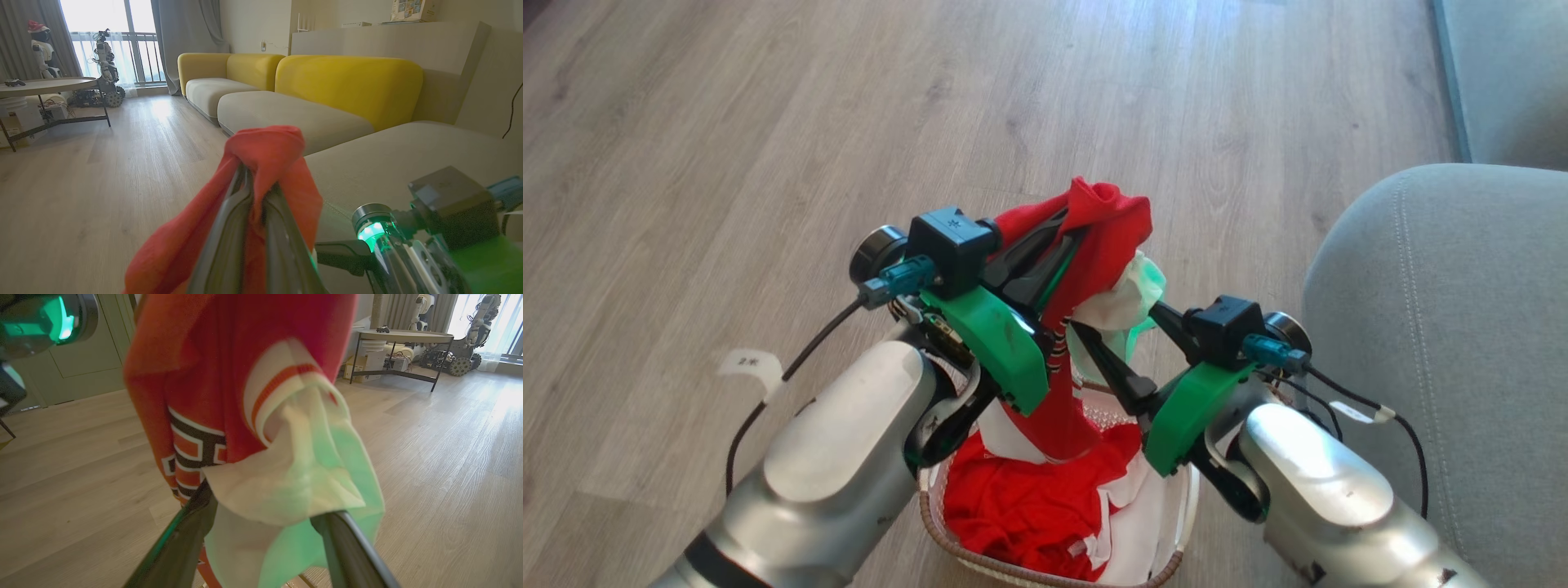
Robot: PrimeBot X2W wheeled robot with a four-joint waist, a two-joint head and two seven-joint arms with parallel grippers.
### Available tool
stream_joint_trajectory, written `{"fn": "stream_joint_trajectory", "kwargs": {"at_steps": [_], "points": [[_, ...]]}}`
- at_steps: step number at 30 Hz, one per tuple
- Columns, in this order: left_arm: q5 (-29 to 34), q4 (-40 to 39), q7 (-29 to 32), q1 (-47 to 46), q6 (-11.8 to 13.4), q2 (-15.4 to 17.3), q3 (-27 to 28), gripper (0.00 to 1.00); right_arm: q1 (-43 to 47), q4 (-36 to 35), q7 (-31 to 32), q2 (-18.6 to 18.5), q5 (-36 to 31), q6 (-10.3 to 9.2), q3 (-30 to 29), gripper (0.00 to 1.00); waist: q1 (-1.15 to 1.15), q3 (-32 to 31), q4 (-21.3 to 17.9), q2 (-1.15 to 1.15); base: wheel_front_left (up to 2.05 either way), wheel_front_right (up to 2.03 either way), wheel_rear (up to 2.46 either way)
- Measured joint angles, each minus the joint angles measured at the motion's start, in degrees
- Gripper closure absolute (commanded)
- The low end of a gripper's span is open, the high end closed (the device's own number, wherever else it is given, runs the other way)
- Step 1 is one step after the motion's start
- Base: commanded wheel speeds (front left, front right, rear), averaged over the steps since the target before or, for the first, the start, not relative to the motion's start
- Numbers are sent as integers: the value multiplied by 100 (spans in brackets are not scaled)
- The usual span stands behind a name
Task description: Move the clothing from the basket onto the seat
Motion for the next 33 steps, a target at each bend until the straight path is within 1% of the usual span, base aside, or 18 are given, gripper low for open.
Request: {"fn": "stream_joint_trajectory", "kwargs": {"at_steps": [1,2,3,4,11,17,23,24,27,31,32,33], "points": [[-8,7,0,0,0,0,-19,100,-25,24,0,8,0,0,-14,0,0,2,17,0,0,0,0],[-20,15,0,0,0,-2,-37,100,-48,55,0,18,0,0,-26,20,0,5,33,0,0,0,0],[-23,21,0,0,0,-5,-48,100,-76,80,0,25,0,0,-42,54,0,9,49,0,0,0,0],[-23,22,0,0,0,-10,-52,100,-91,91,0,30,0,0,-57,100,0,14,62,0,0,0,0],[-24,40,-1,0,0,-16,-63,100,-93,89,0,55,23,0,-136,100,0,32,100,0,0,0,0],[-68,63,-9,0,5,-3,-60,100,-71,-165,1,19,33,0,-250,100,0,37,30,0,0,0,0],[-115,231,-59,13,25,119,-41,100,139,-775,1,-82,4,0,-652,100,0,7,-107,0,0,0,0],[-115,231,-59,13,25,119,-41,100,139,-775,1,-82,4,0,-652,100,0,7,-107,0,0,0,0],[-160,293,-111,52,59,240,-21,100,367,-1046,1,-190,-91,0,-851,100,0,-11,-179,0,0,0,0],[-172,324,-155,125,66,311,12,100,601,-1444,0,-281,-209,0,-1178,100,0,-32,-266,0,0,0,0],[-174,324,-158,169,67,320,16,90,643,-1550,0,-294,-234,0,-1248,100,0,-37,-292,0,0,0,0],[-176,325,-158,207,69,330,16,63,670,-1635,0,-304,-242,0,-1314,100,0,-41,-318,0,0,0,0]]}}
